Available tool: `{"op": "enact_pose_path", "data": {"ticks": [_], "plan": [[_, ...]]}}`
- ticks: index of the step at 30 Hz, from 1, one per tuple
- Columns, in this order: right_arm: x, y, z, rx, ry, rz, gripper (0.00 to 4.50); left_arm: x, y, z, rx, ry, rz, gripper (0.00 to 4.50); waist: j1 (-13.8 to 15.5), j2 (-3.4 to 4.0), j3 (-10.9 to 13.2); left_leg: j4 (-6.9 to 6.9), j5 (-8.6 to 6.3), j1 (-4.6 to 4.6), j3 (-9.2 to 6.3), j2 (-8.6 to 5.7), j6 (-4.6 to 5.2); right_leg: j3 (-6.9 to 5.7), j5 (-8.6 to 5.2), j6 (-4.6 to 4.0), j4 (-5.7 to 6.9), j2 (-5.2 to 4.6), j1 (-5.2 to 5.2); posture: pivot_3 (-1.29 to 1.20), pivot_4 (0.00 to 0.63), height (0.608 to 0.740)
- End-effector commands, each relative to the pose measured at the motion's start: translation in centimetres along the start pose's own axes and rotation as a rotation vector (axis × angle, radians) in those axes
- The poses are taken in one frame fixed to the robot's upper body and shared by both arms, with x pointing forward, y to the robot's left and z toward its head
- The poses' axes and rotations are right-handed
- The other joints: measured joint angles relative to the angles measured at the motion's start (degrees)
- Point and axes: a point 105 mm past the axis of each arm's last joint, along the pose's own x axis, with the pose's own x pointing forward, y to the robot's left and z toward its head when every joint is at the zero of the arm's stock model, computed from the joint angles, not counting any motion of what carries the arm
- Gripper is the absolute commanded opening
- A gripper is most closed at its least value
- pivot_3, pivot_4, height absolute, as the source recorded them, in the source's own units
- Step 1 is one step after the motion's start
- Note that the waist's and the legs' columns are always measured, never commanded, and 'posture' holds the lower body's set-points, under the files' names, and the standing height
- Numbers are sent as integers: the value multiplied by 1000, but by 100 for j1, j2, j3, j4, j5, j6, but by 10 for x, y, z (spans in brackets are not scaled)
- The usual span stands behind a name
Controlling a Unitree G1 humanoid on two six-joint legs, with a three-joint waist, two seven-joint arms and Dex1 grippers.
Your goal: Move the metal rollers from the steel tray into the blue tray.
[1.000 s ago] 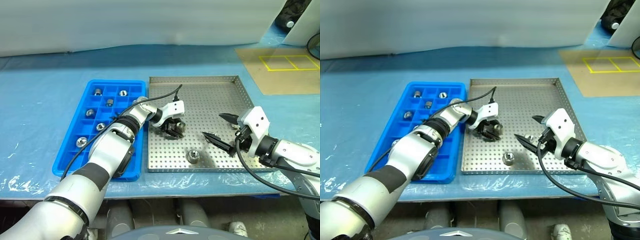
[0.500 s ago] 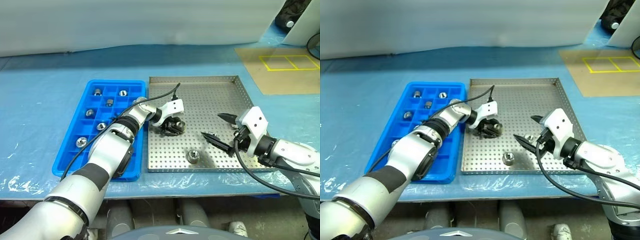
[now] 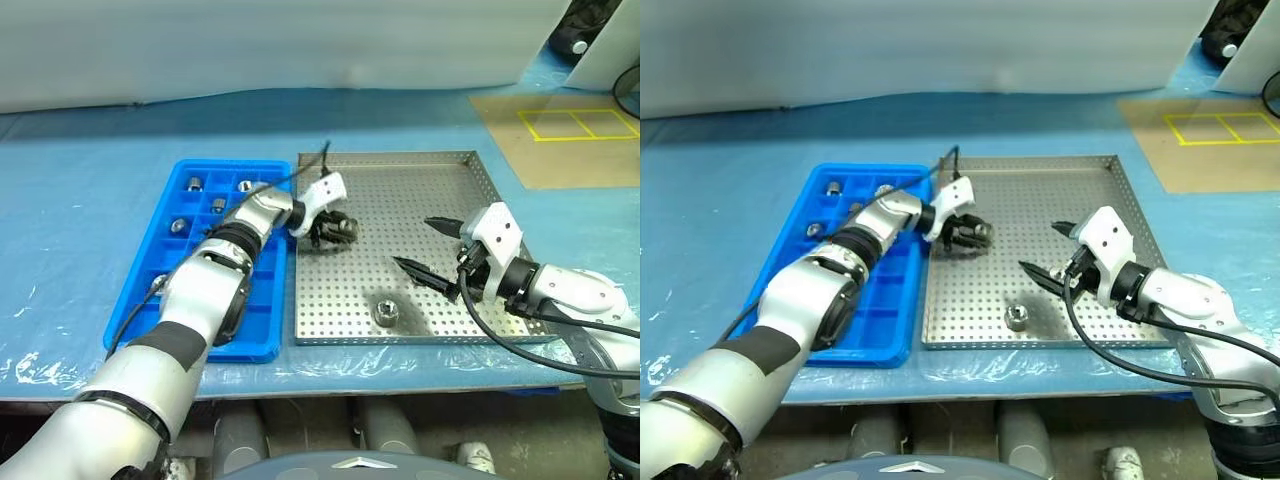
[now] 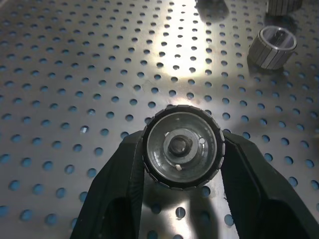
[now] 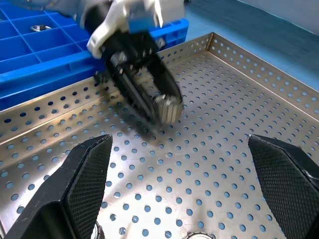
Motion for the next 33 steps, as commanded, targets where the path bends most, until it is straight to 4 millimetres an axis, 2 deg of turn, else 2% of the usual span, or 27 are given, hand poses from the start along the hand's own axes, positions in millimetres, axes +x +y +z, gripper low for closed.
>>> {"op": "enact_pose_path", "data": {"ticks": [1,4,7,9,11,15,18,21,22,24,29,33], "plan": [[7,-1,8,-39,-37,36,4500,-46,28,47,76,-144,91,1919,12,1,0,-2,0,2,0,0,-1,0,0,0,1,1,-1,-389,150,740],[15,-3,8,-44,-47,66,4500,-80,36,39,87,-129,123,1919,56,3,-1,-11,0,5,5,-1,-2,2,-1,-1,-2,0,-1,-339,150,740],[31,-2,12,-59,-75,134,4500,-126,46,14,66,-54,221,1919,113,4,0,-17,0,6,8,-1,-2,3,-1,-1,-3,0,-4,-253,150,740],[41,-1,16,-71,-93,180,4500,-150,48,7,37,-49,262,1919,159,4,1,-24,4,11,14,4,-7,9,-1,-1,3,7,-12,-182,150,740],[53,0,21,-90,-108,235,4500,-177,46,3,-7,-68,288,1919,225,0,3,-34,10,3,13,6,-16,4,0,-2,8,7,-25,-122,150,740],[70,0,24,-117,-124,312,4500,-214,30,-9,-56,-57,324,1919,480,2,4,-40,13,-4,12,8,-23,-7,0,-4,17,0,-34,-30,150,740],[78,2,26,-125,-136,356,4500,-228,8,-18,-79,-25,318,1919,636,2,4,-48,18,-6,12,9,-32,-21,-4,-10,21,-2,-33,39,150,740],[89,7,27,-134,-148,417,4500,-238,-42,-29,-83,34,245,1919,724,1,5,-54,18,-12,11,17,-35,-34,-11,-21,19,-1,-36,114,150,740],[93,10,28,-137,-154,436,4500,-241,-60,-40,-110,64,228,1919,765,-2,6,-55,19,-15,10,20,-37,-40,-12,-24,18,-1,-37,131,150,740],[98,12,29,-141,-162,460,4500,-245,-82,-53,-154,100,217,1919,792,-2,6,-57,20,-19,7,33,-41,-47,-13,-25,19,0,-43,150,150,740],[106,18,33,-152,-178,507,4500,-237,-116,-69,-225,120,222,1919,961,-1,8,-66,30,-10,0,51,-57,-61,-18,-29,33,9,-38,193,150,740],[107,17,34,-156,-181,516,4500,-225,-120,-79,-244,122,236,1919,1031,-1,8,-57,37,0,1,53,-67,-57,-18,-29,52,3,-26,198,150,740]]}}
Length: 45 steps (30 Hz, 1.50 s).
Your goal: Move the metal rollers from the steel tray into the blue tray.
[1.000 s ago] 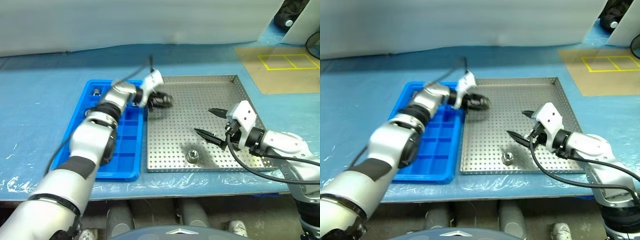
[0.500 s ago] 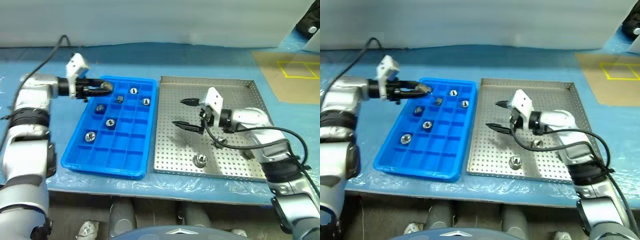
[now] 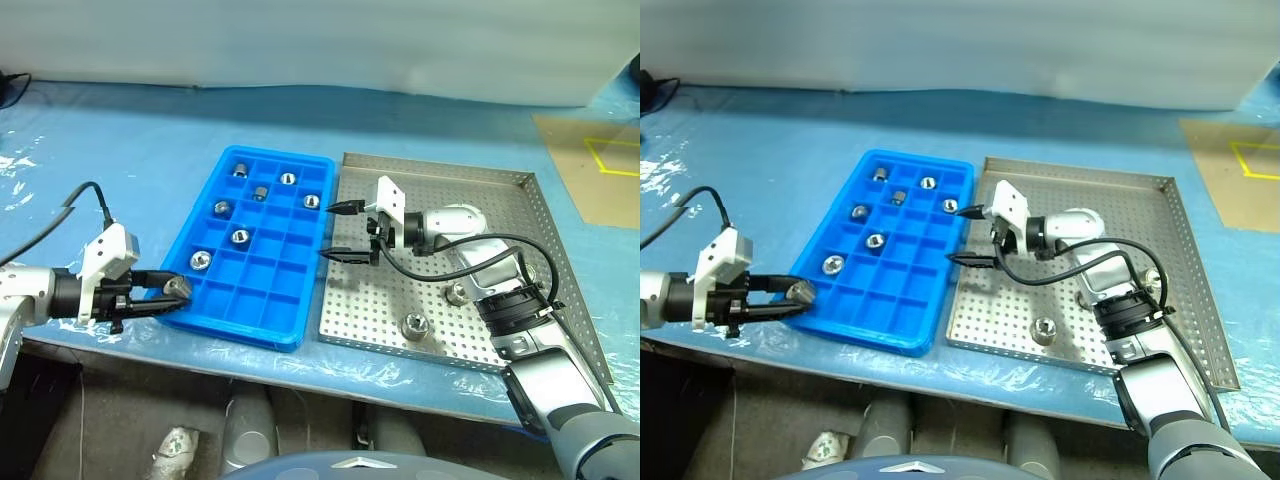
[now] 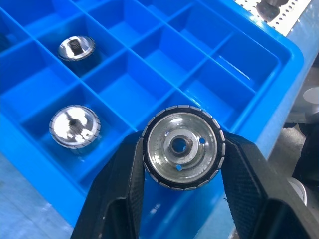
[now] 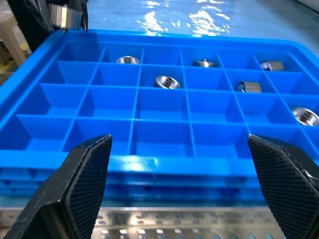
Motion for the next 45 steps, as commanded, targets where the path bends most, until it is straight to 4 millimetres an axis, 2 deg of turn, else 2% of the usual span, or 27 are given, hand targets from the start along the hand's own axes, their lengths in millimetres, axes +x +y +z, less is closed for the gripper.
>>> {"op": "enact_pose_path", "data": {"ticks": [1,9,12,23,33,36,40,42,45], "plan": [[-2,-4,12,-48,-25,12,4500,9,0,7,27,-39,29,1919,35,0,0,2,1,3,0,0,-2,1,0,0,12,-1,0,197,150,740],[-8,6,21,-38,-51,46,4500,36,19,3,8,-76,74,1919,55,1,-1,6,21,14,-4,13,-33,10,0,0,46,21,-16,146,150,740],[-10,11,26,-29,-63,65,4500,41,18,-2,4,-56,47,1919,17,0,-2,12,22,11,-4,16,-34,11,0,0,42,26,-18,129,150,740],[-14,19,35,-6,-94,94,4500,41,11,-18,-21,11,-23,1919,-73,0,-3,11,22,22,-4,15,-34,13,-2,-2,47,25,-15,105,150,740],[-14,15,31,-14,-73,68,4500,41,5,-29,-44,56,-70,1919,-94,6,-8,8,22,31,-2,15,-33,17,-3,-3,45,27,-11,103,150,740],[-13,14,30,-16,-72,61,4500,41,7,-28,-28,53,-66,2798,-93,14,-13,7,22,34,1,14,-33,20,-3,-4,45,27,-10,100,150,740],[-14,14,29,-17,-67,54,4500,40,23,-23,-2,53,4,4127,-87,19,-16,7,22,45,1,14,-34,21,-3,-4,52,26,-3,89,150,740],[-14,14,28,-18,-65,50,4500,37,30,-20,20,52,27,4127,-90,19,-16,7,22,56,1,13,-35,23,-3,-4,56,26,5,83,150,740],[-16,13,27,-18,-62,38,4500,29,53,3,50,-5,88,4127,-89,19,-15,5,24,71,1,15,-38,23,-3,-4,62,27,15,63,150,740]]}}
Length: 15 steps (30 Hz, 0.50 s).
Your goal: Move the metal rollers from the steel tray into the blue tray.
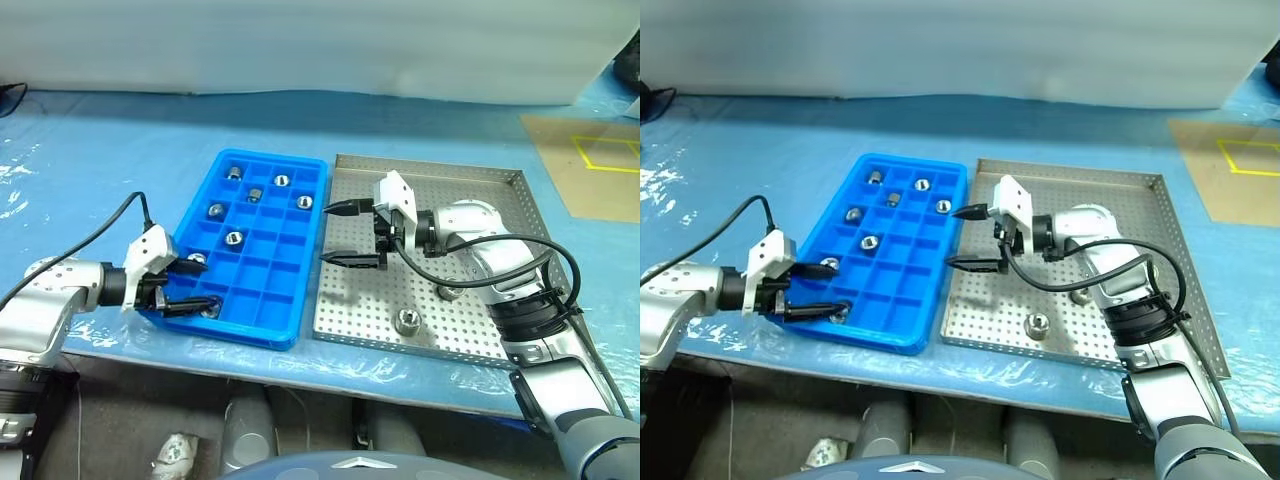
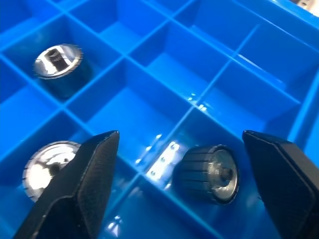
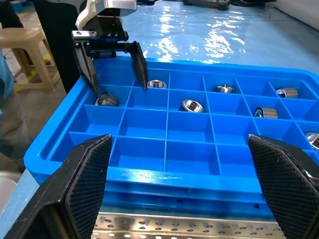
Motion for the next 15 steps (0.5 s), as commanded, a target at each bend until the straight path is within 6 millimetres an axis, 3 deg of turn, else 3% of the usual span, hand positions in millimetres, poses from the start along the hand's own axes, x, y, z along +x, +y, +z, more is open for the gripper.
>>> {"op": "enact_pose_path", "data": {"ticks": [1,4,6,10,15], "plan": [[-6,-2,7,-38,-14,-29,4500,-12,29,21,39,-35,90,4127,5,-1,1,0,1,1,0,-1,-2,1,0,0,4,0,0,52,150,740],[-18,-6,6,-41,7,-79,4500,-17,57,68,101,-145,133,4127,58,-5,2,3,12,-6,-2,-1,-20,-3,1,-1,7,-3,3,5,150,740],[-24,-8,4,-40,20,-100,4500,-16,65,86,113,-192,131,4127,60,-8,0,6,16,-20,-3,-1,-26,-4,2,-2,5,-4,5,-20,150,740],[-53,-13,-6,-20,79,-226,4500,-1,79,149,100,-388,72,4127,28,-10,-1,23,16,-24,-3,-37,-26,-3,2,-1,-8,-23,15,-117,150,740],[-77,-5,-20,31,123,-339,4500,39,68,163,176,-347,-79,4127,-155,-11,-1,23,0,-29,-2,-39,2,0,2,2,-19,-21,13,-216,150,740]]}}
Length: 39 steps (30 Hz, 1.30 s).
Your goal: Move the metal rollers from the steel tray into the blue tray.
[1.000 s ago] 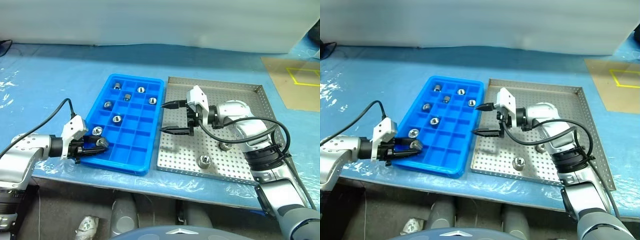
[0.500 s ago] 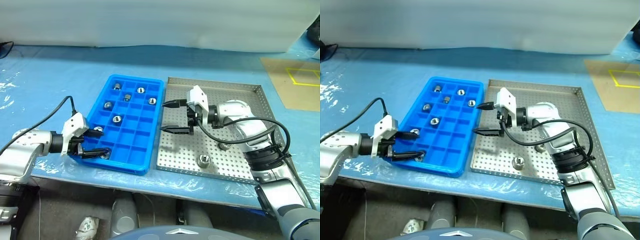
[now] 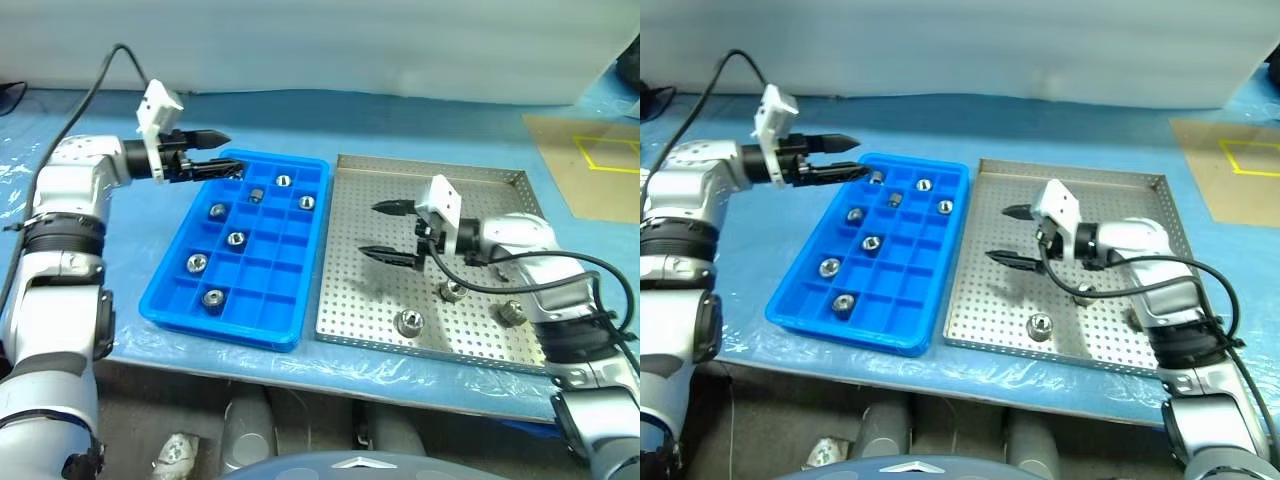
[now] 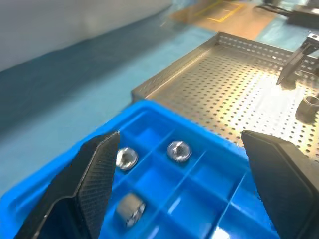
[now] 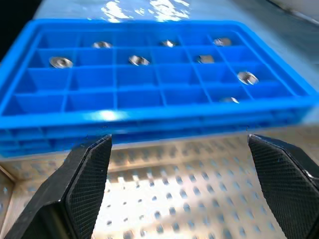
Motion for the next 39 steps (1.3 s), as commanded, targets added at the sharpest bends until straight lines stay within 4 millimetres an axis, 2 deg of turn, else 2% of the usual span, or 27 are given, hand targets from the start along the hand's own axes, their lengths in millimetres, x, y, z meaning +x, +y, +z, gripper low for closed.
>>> {"op": "enact_pose_path", "data": {"ticks": [1,6,10,14,21,29,33,35,39], "plan": [[-18,0,5,-12,-13,-84,4500,25,-12,-1,50,30,-122,4127,-73,0,0,-2,-2,0,0,0,4,0,0,1,-2,1,-1,-230,150,740],[-38,4,-22,56,54,-193,4500,73,-53,-12,81,59,-379,4127,-193,-1,1,-2,-8,-8,0,2,15,2,-1,2,-12,2,-1,-319,150,740],[-48,11,-36,96,91,-235,4500,97,-77,-25,98,76,-493,4127,-247,-1,1,8,-18,-9,5,-1,32,6,-1,2,-21,0,0,-349,150,740],[-58,7,-53,141,126,-290,4500,114,-102,-35,110,72,-594,4127,-361,-2,1,23,-26,-6,7,-1,45,12,-1,3,-21,-1,6,-356,150,740],[-63,2,-75,183,163,-335,4500,123,-125,-48,138,78,-664,4127,-405,-2,1,31,-33,14,7,-2,57,17,0,5,-19,-1,25,-355,150,740],[-67,2,-109,258,222,-373,4500,119,-127,-52,156,88,-651,4127,-456,-1,1,31,-41,10,9,-7,71,16,-1,4,-33,-6,28,-334,150,740],[-67,4,-118,264,247,-367,3595,117,-123,-52,156,90,-626,4174,-480,-1,1,30,-43,9,11,-7,75,16,-1,4,-39,-7,30,-326,150,740],[-67,2,-121,260,251,-377,2869,117,-122,-52,161,93,-619,4174,-481,-1,1,30,-44,10,11,-8,76,16,-1,4,-42,-8,33,-325,150,740],[-62,1,-116,267,222,-365,1752,115,-120,-53,162,98,-609,4174,-494,0,0,30,-45,13,11,-8,78,16,0,4,-48,-8,38,-321,150,740]]}}
